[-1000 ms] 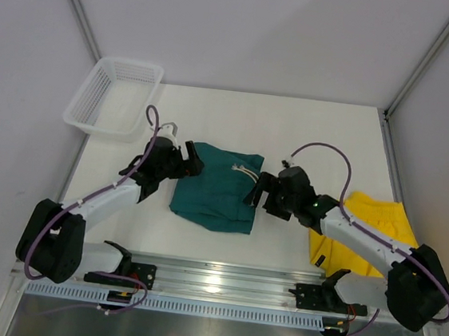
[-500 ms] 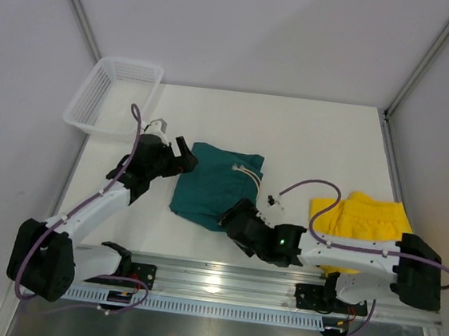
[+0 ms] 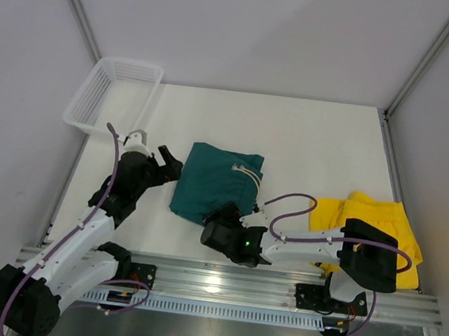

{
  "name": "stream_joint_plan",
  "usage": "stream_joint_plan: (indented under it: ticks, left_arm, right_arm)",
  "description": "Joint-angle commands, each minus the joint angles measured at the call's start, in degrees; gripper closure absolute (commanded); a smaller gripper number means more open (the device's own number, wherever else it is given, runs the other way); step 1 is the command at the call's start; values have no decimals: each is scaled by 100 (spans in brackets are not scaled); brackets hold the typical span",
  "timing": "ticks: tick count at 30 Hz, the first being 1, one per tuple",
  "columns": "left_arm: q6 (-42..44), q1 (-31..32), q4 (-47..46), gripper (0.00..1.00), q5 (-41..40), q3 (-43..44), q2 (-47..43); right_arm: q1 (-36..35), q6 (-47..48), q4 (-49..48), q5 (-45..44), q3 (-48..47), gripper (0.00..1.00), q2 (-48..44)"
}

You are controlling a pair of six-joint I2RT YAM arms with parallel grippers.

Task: Fold and stack the shorts
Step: Fold the shorts

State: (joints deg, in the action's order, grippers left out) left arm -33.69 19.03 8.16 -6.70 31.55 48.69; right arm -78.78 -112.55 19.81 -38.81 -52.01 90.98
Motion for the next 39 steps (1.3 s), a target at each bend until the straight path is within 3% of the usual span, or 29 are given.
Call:
stream_joint_plan:
  ticks: [1,10,20,24,25,26,27,29,30,35,39]
  left_arm:
    - [-137,-31,-139,1,-665,-271,-254]
    - [-261,-48,-201,1,-1281,-711,-1177]
    - [-357,-294,-175,1,-1247,-808,-1054]
    - [-331,-303,-192,1,-1237,-817,-1054]
    - [-322,-303,-210,1,-1237,-782,-1045]
    - [-313,-303,-210,1,-1237,-826,-1037]
    - [-305,-303,-227,1,-1237,-826,-1028]
    - [-296,-312,-245,1,-1220,-826,-975]
    - [-270,-303,-262,1,-1194,-826,-958]
    - [-173,-303,-350,1,-1123,-799,-809]
    - [20,-303,-666,1,-860,-843,-633]
  right_arm:
    - [82,-2182,-91,-452,-135,1,288]
    - [477,-2386,-978,-145,-64,0,948]
    - [873,-2148,-1278,-30,50,2,1124]
    - [1093,-2061,-1278,4,173,34,1089]
    - [1154,-1964,-1278,57,226,50,1028]
    - [1233,-1903,-1287,57,339,59,966]
    - [1260,-1771,-1217,101,401,76,913]
    - [1452,-1491,-1138,189,629,92,624]
    - [1567,-1193,-1111,346,726,100,466]
    - [2629,2426,-243,1207,824,100,-526]
    - [3989,5519,-671,2846,1157,100,-1082]
